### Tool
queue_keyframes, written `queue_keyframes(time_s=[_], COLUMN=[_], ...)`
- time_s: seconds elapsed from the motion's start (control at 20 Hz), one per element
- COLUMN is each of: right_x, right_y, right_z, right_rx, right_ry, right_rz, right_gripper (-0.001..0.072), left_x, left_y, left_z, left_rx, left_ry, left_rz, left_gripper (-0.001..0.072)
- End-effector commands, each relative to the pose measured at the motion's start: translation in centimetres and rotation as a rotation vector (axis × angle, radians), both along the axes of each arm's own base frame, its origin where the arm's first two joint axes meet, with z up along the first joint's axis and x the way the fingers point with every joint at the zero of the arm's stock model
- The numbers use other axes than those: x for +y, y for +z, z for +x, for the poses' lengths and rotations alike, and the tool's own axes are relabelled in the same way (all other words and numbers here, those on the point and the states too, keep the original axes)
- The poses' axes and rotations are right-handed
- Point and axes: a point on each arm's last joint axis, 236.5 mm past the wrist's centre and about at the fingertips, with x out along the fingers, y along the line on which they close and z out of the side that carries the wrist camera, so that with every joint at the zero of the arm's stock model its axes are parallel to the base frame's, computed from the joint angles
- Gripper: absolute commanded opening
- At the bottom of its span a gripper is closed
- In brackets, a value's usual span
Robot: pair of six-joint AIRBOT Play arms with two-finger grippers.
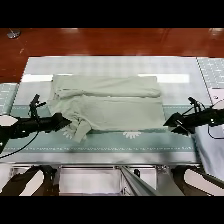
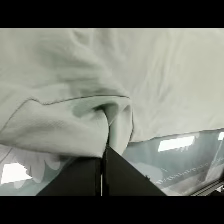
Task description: Fold the shirts.
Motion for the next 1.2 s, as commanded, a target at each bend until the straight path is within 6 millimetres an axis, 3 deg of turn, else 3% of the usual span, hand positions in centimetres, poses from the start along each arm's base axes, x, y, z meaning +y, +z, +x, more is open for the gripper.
queue_keyframes(time_s=[0.0,0.2,0.25,0.35,0.55,0.75,0.95,1.15], right_x=[2.4,4.3,4.5,4.9,3.7,2.2,2.0,3.8], right_y=[-0.6,-0.7,-0.7,-0.4,0.9,3.6,7.4,8.6], right_z=[2.5,4.6,4.6,4.1,3.9,6.9,13.0,17.1], right_rx=[-0.043,-0.056,-0.056,-0.058,-0.066,-0.154,-0.340,-0.420], right_ry=[-0.014,-0.004,0.008,0.048,0.069,0.058,-0.011,0.079], right_rz=[0.028,0.049,0.049,0.066,0.087,0.070,0.073,0.061], right_gripper=[0.0628,0.0616,0.0540,0.0032,0.0027,0.0027,0.0027,0.0027], left_x=[-0.1,0.0,0.2,0.7,4.1,9.1,8.4,8.2], left_y=[0.4,0.4,0.6,1.2,4.0,4.9,3.7,2.7], left_z=[0.1,0.1,0.2,0.4,1.8,2.9,5.0,10.8], left_rx=[-0.006,-0.005,-0.008,-0.022,-0.064,-0.074,-0.047,-0.060], left_ry=[-0.008,-0.010,-0.006,-0.012,0.027,0.100,0.070,0.088], left_rz=[-0.003,-0.005,-0.005,-0.010,-0.006,0.078,0.061,0.095], left_gripper=[0.0019,0.0019,0.0020,0.0020,0.0020,0.0019,0.0019,0.0020])
